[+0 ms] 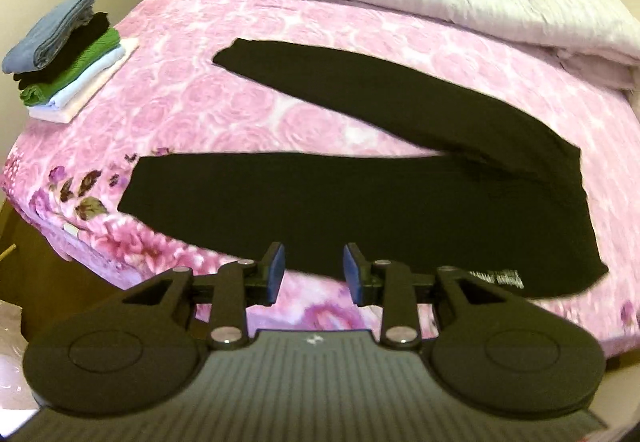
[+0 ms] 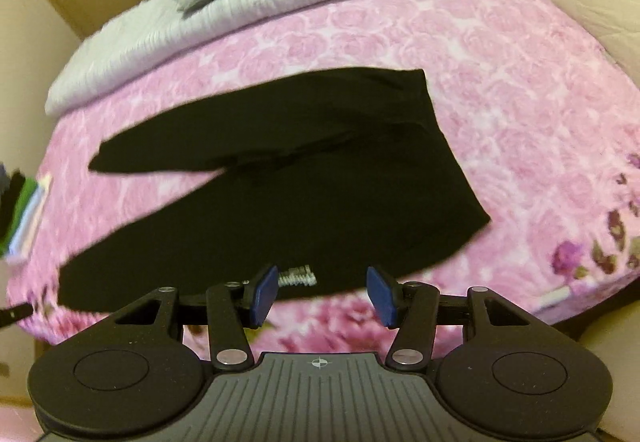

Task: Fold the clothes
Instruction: 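Lay the trousers flat on the sheet and open both grippers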

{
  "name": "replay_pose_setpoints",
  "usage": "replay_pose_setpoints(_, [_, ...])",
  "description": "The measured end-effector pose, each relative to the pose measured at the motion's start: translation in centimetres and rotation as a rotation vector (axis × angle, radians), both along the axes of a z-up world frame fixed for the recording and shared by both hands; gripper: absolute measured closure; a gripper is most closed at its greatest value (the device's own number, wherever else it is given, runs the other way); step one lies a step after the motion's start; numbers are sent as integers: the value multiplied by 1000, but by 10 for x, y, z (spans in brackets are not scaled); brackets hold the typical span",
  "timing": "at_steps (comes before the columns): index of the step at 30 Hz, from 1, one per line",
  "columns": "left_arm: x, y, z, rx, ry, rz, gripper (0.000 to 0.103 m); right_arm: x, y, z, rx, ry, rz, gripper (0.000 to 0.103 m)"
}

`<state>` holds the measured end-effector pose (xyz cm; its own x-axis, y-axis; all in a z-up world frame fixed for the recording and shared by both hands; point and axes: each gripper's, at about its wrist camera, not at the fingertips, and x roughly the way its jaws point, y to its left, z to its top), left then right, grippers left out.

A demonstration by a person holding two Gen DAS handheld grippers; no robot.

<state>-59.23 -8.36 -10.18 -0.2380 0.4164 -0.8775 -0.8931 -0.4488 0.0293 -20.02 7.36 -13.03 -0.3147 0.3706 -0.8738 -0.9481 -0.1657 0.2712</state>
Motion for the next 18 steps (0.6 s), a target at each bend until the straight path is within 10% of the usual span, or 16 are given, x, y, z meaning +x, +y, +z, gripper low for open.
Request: replay_pose_setpoints(18, [23,-13,24,-18,83,-46,75,-6,-24,10,-43,-35,71,50])
